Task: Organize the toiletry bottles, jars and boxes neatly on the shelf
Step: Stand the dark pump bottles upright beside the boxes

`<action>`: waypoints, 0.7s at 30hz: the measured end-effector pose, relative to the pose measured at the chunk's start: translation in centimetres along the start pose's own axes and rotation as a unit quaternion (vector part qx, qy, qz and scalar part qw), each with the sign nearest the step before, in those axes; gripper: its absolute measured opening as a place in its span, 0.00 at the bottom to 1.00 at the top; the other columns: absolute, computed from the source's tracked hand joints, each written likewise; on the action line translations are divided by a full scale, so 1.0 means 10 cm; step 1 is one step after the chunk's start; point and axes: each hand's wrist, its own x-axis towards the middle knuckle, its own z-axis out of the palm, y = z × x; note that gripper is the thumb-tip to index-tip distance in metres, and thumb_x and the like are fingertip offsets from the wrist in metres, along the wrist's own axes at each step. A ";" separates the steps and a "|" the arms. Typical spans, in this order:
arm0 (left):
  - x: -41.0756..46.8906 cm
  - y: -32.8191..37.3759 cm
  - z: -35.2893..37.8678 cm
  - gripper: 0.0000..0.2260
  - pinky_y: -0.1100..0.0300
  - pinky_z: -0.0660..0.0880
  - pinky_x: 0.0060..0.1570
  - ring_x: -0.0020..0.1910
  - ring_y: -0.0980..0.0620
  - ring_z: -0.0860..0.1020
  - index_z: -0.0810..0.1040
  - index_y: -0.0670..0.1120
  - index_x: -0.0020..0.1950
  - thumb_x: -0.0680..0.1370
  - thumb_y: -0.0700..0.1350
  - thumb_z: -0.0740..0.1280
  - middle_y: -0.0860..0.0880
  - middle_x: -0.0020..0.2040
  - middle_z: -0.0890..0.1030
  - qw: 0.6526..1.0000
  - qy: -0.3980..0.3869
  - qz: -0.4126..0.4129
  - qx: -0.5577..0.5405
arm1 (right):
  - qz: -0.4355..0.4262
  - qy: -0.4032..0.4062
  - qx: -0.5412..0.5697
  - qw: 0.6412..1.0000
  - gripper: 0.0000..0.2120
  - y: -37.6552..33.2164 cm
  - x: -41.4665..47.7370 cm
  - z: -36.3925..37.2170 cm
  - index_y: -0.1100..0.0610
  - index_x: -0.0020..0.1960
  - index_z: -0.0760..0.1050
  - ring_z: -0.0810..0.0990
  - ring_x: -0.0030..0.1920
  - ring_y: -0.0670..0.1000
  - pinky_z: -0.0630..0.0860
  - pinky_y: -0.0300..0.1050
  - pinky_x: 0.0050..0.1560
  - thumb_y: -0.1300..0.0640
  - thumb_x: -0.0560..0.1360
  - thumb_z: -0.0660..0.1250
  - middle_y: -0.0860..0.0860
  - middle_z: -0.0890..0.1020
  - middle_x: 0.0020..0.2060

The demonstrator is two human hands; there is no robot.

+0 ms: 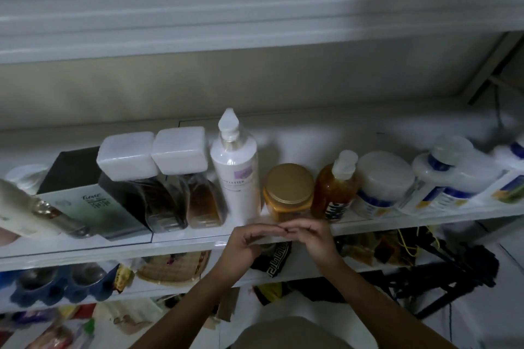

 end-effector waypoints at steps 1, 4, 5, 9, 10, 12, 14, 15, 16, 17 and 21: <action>0.03 0.01 0.06 0.28 0.63 0.74 0.58 0.56 0.53 0.80 0.82 0.47 0.52 0.59 0.29 0.56 0.53 0.50 0.85 1.000 -0.003 0.004 0.003 | -0.010 -0.005 0.008 1.000 0.10 -0.03 -0.02 -0.08 0.54 0.45 0.81 0.84 0.42 0.45 0.78 0.37 0.44 0.58 0.66 0.64 0.45 0.85 0.37; 0.13 0.03 0.18 0.28 0.60 0.74 0.59 0.58 0.51 0.80 0.82 0.46 0.53 0.60 0.28 0.57 0.50 0.52 0.84 1.000 0.001 0.001 0.007 | -0.012 -0.008 0.010 1.000 0.13 -0.05 0.03 -0.23 0.55 0.48 0.80 0.84 0.41 0.44 0.78 0.35 0.43 0.61 0.67 0.61 0.44 0.85 0.37; 0.17 0.03 0.21 0.27 0.61 0.74 0.58 0.57 0.52 0.80 0.82 0.45 0.53 0.62 0.27 0.57 0.50 0.51 0.84 1.000 0.005 0.000 0.005 | -0.009 -0.004 0.012 1.000 0.13 -0.05 0.06 -0.25 0.57 0.49 0.81 0.84 0.41 0.44 0.78 0.35 0.44 0.62 0.68 0.60 0.46 0.85 0.37; 0.27 -0.03 0.23 0.25 0.63 0.76 0.53 0.51 0.52 0.82 0.83 0.41 0.50 0.66 0.19 0.57 0.49 0.47 0.85 0.999 0.031 -0.004 0.006 | -0.008 -0.008 0.001 1.000 0.13 0.01 0.13 -0.24 0.62 0.51 0.79 0.84 0.42 0.44 0.78 0.35 0.46 0.70 0.73 0.60 0.58 0.84 0.44; 0.28 -0.06 0.22 0.26 0.62 0.76 0.54 0.51 0.51 0.83 0.83 0.42 0.50 0.65 0.19 0.57 0.49 0.46 0.85 0.999 0.035 -0.006 0.006 | -0.013 -0.007 -0.008 1.000 0.13 0.04 0.14 -0.23 0.59 0.49 0.81 0.84 0.43 0.46 0.78 0.37 0.47 0.69 0.71 0.61 0.56 0.84 0.43; 0.31 -0.10 0.21 0.27 0.61 0.77 0.54 0.50 0.49 0.83 0.83 0.41 0.50 0.64 0.18 0.56 0.48 0.46 0.85 0.999 0.040 -0.011 0.005 | -0.023 0.002 -0.025 0.999 0.14 0.07 0.14 -0.22 0.52 0.44 0.82 0.84 0.44 0.48 0.79 0.41 0.48 0.66 0.68 0.61 0.48 0.86 0.40; 0.34 -0.12 0.22 0.25 0.62 0.77 0.52 0.48 0.51 0.83 0.82 0.39 0.51 0.66 0.18 0.58 0.49 0.44 0.86 0.999 0.046 -0.013 0.004 | -0.029 0.006 -0.038 0.999 0.14 0.08 0.15 -0.21 0.49 0.43 0.82 0.84 0.44 0.48 0.80 0.43 0.49 0.64 0.67 0.62 0.44 0.85 0.39; 0.36 -0.11 0.22 0.23 0.63 0.77 0.51 0.47 0.52 0.84 0.82 0.39 0.52 0.67 0.18 0.59 0.51 0.43 0.86 0.999 0.047 -0.013 0.004 | -0.032 0.005 -0.040 0.999 0.12 0.08 0.16 -0.20 0.49 0.43 0.81 0.84 0.44 0.48 0.80 0.43 0.49 0.62 0.66 0.63 0.43 0.85 0.39; 0.37 -0.11 0.23 0.21 0.64 0.77 0.50 0.46 0.52 0.84 0.81 0.38 0.52 0.68 0.19 0.60 0.51 0.43 0.86 0.999 0.048 -0.012 0.003 | -0.031 0.007 -0.042 0.999 0.12 0.08 0.17 -0.19 0.48 0.43 0.81 0.84 0.44 0.47 0.80 0.43 0.49 0.61 0.66 0.64 0.42 0.85 0.39; 0.38 -0.11 0.23 0.20 0.64 0.77 0.50 0.46 0.52 0.84 0.81 0.38 0.52 0.69 0.19 0.61 0.51 0.43 0.86 0.999 0.050 -0.012 0.002 | -0.029 0.009 -0.040 0.999 0.13 0.07 0.17 -0.18 0.47 0.43 0.81 0.84 0.44 0.47 0.80 0.44 0.49 0.61 0.66 0.64 0.43 0.85 0.39; 0.41 -0.11 0.24 0.19 0.64 0.77 0.50 0.46 0.52 0.84 0.82 0.39 0.51 0.70 0.21 0.61 0.50 0.42 0.86 0.998 0.060 -0.020 -0.002 | -0.018 0.015 -0.034 0.999 0.15 0.08 0.21 -0.16 0.45 0.41 0.81 0.84 0.43 0.46 0.80 0.44 0.49 0.63 0.66 0.62 0.42 0.85 0.38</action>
